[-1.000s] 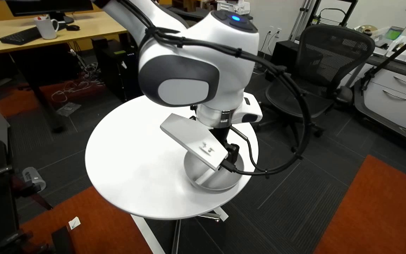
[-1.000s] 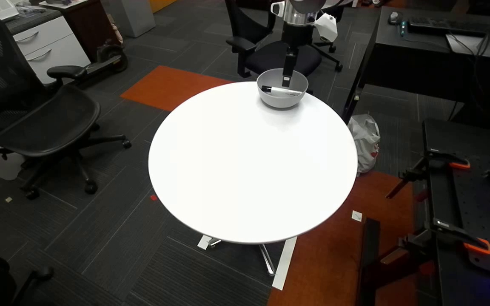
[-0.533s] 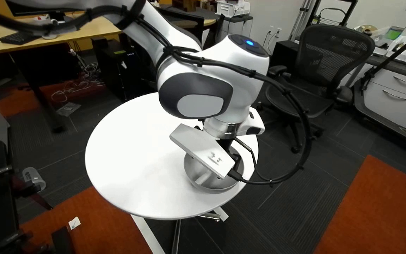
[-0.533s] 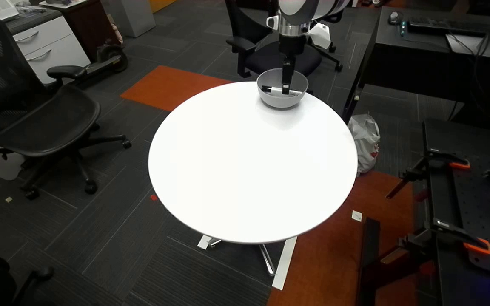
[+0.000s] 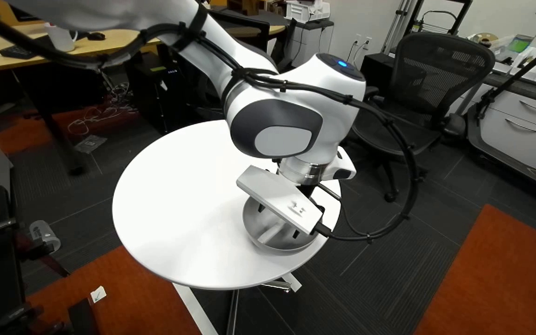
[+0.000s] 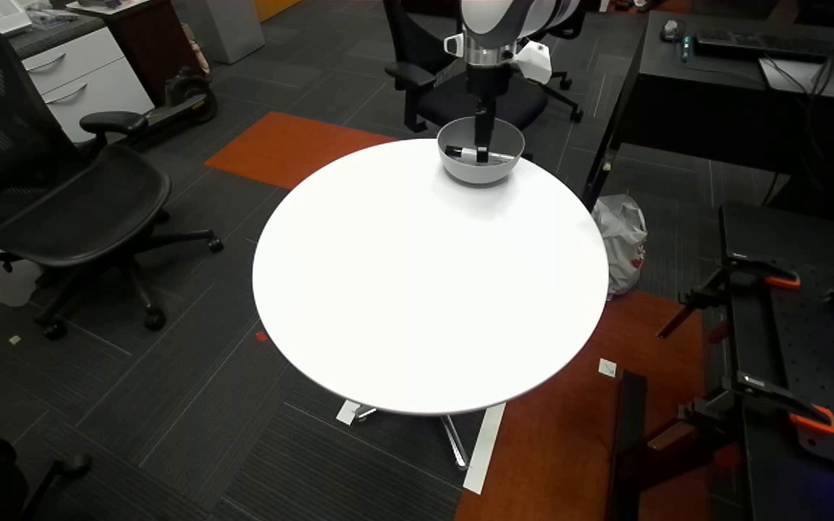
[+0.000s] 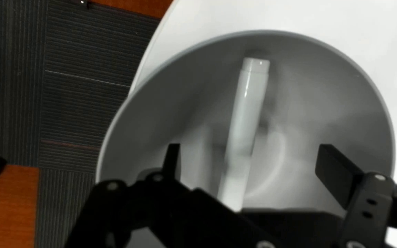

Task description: Take the marker out of the bowl

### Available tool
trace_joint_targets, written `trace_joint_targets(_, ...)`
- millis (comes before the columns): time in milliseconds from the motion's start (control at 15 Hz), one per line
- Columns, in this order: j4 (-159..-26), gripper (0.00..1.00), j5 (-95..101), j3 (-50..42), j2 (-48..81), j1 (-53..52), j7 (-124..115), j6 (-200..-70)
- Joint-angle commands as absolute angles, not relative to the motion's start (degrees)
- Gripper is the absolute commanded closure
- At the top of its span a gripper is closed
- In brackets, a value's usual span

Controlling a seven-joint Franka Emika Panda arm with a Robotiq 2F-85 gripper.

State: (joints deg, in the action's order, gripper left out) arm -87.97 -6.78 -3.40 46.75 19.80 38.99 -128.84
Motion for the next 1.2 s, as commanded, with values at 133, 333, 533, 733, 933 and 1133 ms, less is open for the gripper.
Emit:
trace_joint_targets(133, -82.88, 0.34, -5.17, -2.71, 49.74, 20.43, 37.45, -125.30)
trace_joint_targets(333, -82.05, 0.58, -5.34, -2.57, 50.64, 20.54, 37.48, -125.03)
trace_joint_targets(533, -81.80, 0.81, -5.37, -2.62, 50.90, 20.55, 37.24, -124.96)
trace_joint_targets(733, -83.72, 1.00, -5.89, -2.68, 48.55, 20.72, 36.66, -125.88)
trace_joint_targets(933, -86.73, 0.95, -5.70, -2.84, 44.39, 20.37, 36.49, -127.21)
trace_joint_targets(1133, -90.70, 0.95, -5.78, -2.49, 38.53, 19.66, 36.87, -127.57)
